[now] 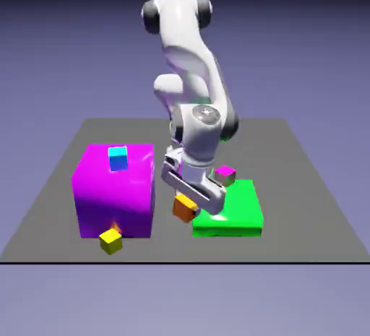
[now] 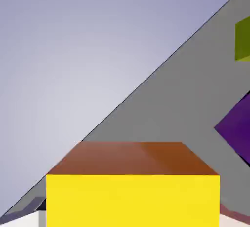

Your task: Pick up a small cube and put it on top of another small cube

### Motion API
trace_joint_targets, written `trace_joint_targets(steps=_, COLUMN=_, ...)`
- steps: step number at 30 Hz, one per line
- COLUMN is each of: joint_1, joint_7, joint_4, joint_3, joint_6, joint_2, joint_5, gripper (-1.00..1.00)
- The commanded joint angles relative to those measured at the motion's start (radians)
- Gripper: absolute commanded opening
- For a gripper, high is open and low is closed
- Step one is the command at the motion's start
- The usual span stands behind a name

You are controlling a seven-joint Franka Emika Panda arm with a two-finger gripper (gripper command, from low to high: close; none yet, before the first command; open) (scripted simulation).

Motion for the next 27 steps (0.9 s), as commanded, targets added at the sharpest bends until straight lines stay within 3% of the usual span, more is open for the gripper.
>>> trace_joint_targets(steps=1, joint_1=-0.008, joint_7=-0.002, joint_4=-0.008, joint_3=-0.023, joint_6=-0.022, joint_2=-0.036, joint_5=0.023, gripper=-1.00)
trace_joint_targets(steps=14, joint_1=-0.144, joint_7=-0.038, joint_4=-0.103, joint_3=-0.316, joint_6=-0.280, joint_2=-0.493, joint_5=0.336, gripper=-1.00)
trace_joint_targets(steps=20, joint_1=-0.141, joint_7=-0.038, joint_4=-0.233, joint_3=-0.306, joint_6=-0.089, joint_2=-0.432, joint_5=0.340, gripper=-1.00)
trace_joint_targets(steps=21, joint_1=-0.141, joint_7=-0.038, joint_4=-0.233, joint_3=-0.306, joint_6=-0.089, joint_2=-0.432, joint_5=0.340, gripper=1.00)
trace_joint_targets(steps=27, joint_1=-0.144, joint_7=-0.038, joint_4=-0.103, joint_3=-0.316, joint_6=-0.280, joint_2=-0.493, joint_5=0.336, gripper=1.00)
